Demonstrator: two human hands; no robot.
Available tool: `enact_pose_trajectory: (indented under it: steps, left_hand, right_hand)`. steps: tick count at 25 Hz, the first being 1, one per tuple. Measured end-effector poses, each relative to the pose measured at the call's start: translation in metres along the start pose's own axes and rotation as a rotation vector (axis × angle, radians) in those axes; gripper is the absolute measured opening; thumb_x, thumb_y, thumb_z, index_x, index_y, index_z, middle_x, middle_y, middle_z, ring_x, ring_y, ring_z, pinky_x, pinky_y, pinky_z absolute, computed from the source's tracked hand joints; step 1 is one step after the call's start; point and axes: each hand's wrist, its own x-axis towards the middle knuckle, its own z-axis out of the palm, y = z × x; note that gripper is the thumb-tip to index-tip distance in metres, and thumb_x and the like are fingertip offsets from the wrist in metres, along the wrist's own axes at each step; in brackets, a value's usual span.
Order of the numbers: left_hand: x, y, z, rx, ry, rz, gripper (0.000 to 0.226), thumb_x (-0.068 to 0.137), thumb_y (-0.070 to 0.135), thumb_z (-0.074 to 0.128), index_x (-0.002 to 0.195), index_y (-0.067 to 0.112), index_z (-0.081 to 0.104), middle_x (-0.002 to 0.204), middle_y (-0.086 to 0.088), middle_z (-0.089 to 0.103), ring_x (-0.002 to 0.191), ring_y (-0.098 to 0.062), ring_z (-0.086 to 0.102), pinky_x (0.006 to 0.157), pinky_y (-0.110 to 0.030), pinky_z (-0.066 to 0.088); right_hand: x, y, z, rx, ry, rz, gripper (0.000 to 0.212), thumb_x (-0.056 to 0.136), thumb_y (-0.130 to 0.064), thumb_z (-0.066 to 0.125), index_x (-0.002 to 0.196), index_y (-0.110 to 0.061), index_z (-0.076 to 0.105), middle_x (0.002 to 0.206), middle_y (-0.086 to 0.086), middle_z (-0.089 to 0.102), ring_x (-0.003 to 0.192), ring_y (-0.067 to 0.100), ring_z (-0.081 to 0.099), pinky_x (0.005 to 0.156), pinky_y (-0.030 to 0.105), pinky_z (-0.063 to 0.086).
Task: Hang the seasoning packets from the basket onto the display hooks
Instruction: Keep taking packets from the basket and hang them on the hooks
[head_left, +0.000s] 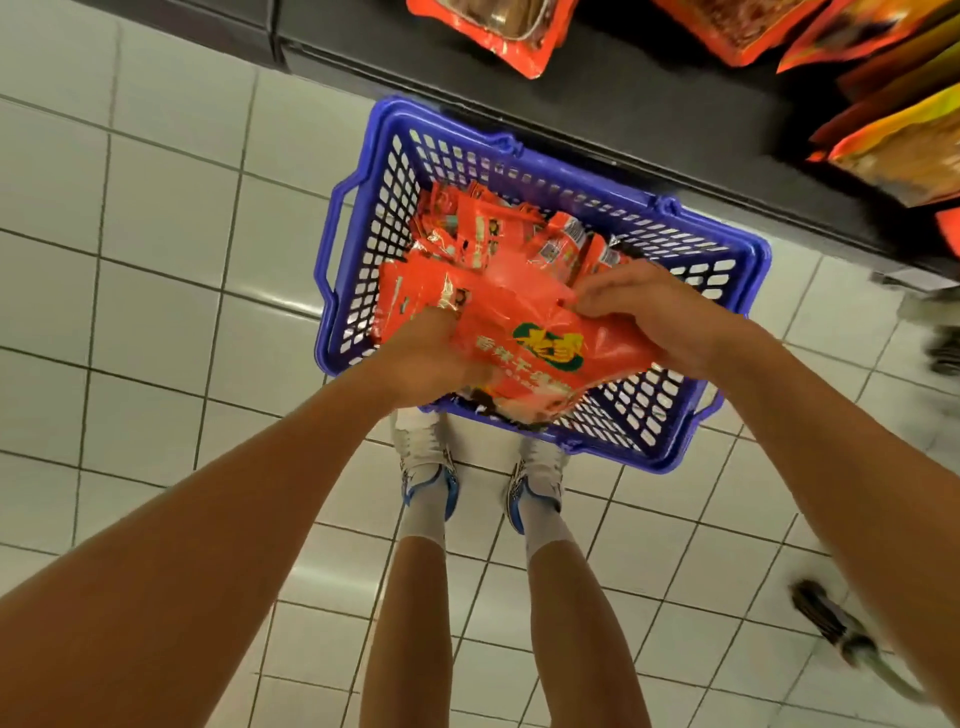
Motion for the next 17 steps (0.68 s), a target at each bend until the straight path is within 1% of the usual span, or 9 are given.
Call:
enact_pose_trajectory:
  steps: [2, 4, 7, 9, 10, 11, 12, 14, 17]
  left_hand:
    - [-0.01, -0.011, -0.006, -0.087, 0.054, 0.015, 0.029, 0.089, 0.009, 0.072, 0.104, 0.032, 0.065, 0.089, 0.024, 0.073, 0.084, 0.006, 0.068, 0.072, -0.016, 0.057]
    - [-0.018, -0.028, -0.013, -0.242, 0.203, -0.033, 0.03, 0.092, 0.012, 0.07, 0.117, 0.027, 0.065, 0.109, 0.012, 0.073, 0.104, -0.007, 0.068, 0.094, -0.037, 0.057]
    - [-0.022, -0.047, -0.027, -0.399, 0.371, -0.094, 0.037, 0.094, 0.014, 0.069, 0.13, 0.016, 0.062, 0.122, -0.006, 0.071, 0.113, -0.03, 0.067, 0.1, -0.056, 0.052]
    - [-0.017, -0.057, -0.035, -0.456, 0.428, -0.121, 0.033, 0.093, 0.012, 0.069, 0.125, 0.016, 0.065, 0.118, -0.007, 0.073, 0.108, -0.033, 0.069, 0.099, -0.057, 0.052]
    - [-0.013, -0.061, -0.038, -0.478, 0.453, -0.137, 0.029, 0.092, 0.011, 0.069, 0.121, 0.017, 0.067, 0.114, -0.007, 0.074, 0.104, -0.033, 0.071, 0.098, -0.056, 0.053]
    - [-0.01, -0.066, -0.04, -0.501, 0.477, -0.154, 0.027, 0.091, 0.01, 0.069, 0.117, 0.018, 0.068, 0.111, -0.006, 0.075, 0.102, -0.032, 0.072, 0.097, -0.056, 0.053]
    - [-0.005, -0.07, -0.042, -0.517, 0.491, -0.167, 0.025, 0.091, 0.01, 0.069, 0.115, 0.019, 0.069, 0.11, -0.005, 0.076, 0.1, -0.032, 0.073, 0.096, -0.056, 0.054]
    - [0.002, -0.078, -0.046, -0.516, 0.489, -0.171, 0.027, 0.091, 0.011, 0.069, 0.117, 0.019, 0.068, 0.11, -0.004, 0.076, 0.099, -0.031, 0.073, 0.096, -0.056, 0.054]
    - [0.008, -0.085, -0.051, -0.507, 0.497, -0.166, 0.03, 0.091, 0.013, 0.07, 0.121, 0.019, 0.066, 0.113, -0.004, 0.075, 0.103, -0.033, 0.071, 0.099, -0.057, 0.052]
  right_hand:
    - [0.02, 0.001, 0.007, 0.046, 0.135, -0.041, 0.026, 0.095, -0.01, 0.063, 0.079, -0.023, 0.079, 0.084, -0.001, 0.076, 0.077, 0.015, 0.073, 0.068, 0.031, 0.06]
    - [0.043, 0.015, 0.011, -0.013, 0.297, -0.05, 0.014, 0.099, -0.019, 0.062, 0.1, -0.02, 0.076, 0.101, 0.002, 0.075, 0.09, 0.02, 0.071, 0.082, 0.04, 0.059]
    - [0.074, 0.06, 0.024, -0.63, 0.351, -0.062, 0.023, 0.101, -0.018, 0.056, 0.119, -0.017, 0.071, 0.122, 0.008, 0.071, 0.093, 0.018, 0.065, 0.088, 0.033, 0.052]
    - [0.092, 0.092, 0.046, -0.924, 0.228, -0.084, 0.038, 0.098, -0.015, 0.058, 0.135, -0.017, 0.059, 0.137, 0.012, 0.062, 0.104, 0.022, 0.062, 0.091, 0.029, 0.049]
    - [0.102, 0.109, 0.058, -1.015, 0.149, -0.102, 0.052, 0.095, -0.015, 0.06, 0.146, -0.018, 0.048, 0.15, 0.012, 0.049, 0.126, 0.027, 0.054, 0.101, 0.034, 0.047]
    - [0.113, 0.124, 0.072, -1.107, 0.087, -0.113, 0.068, 0.093, -0.017, 0.063, 0.154, -0.018, 0.034, 0.161, 0.013, 0.032, 0.146, 0.032, 0.034, 0.112, 0.042, 0.041]
    - [0.123, 0.137, 0.083, -1.187, 0.076, -0.113, 0.081, 0.091, -0.022, 0.065, 0.158, -0.019, 0.02, 0.166, 0.013, 0.014, 0.154, 0.035, 0.012, 0.119, 0.05, 0.032]
    - [0.142, 0.154, 0.096, -1.284, 0.153, -0.098, 0.095, 0.091, -0.038, 0.065, 0.16, -0.02, 0.002, 0.168, 0.016, -0.007, 0.155, 0.039, -0.007, 0.121, 0.057, 0.02]
    - [0.157, 0.164, 0.095, -1.37, 0.276, -0.091, 0.102, 0.091, -0.044, 0.064, 0.158, -0.016, -0.007, 0.166, 0.023, -0.013, 0.154, 0.044, -0.009, 0.12, 0.058, 0.018]
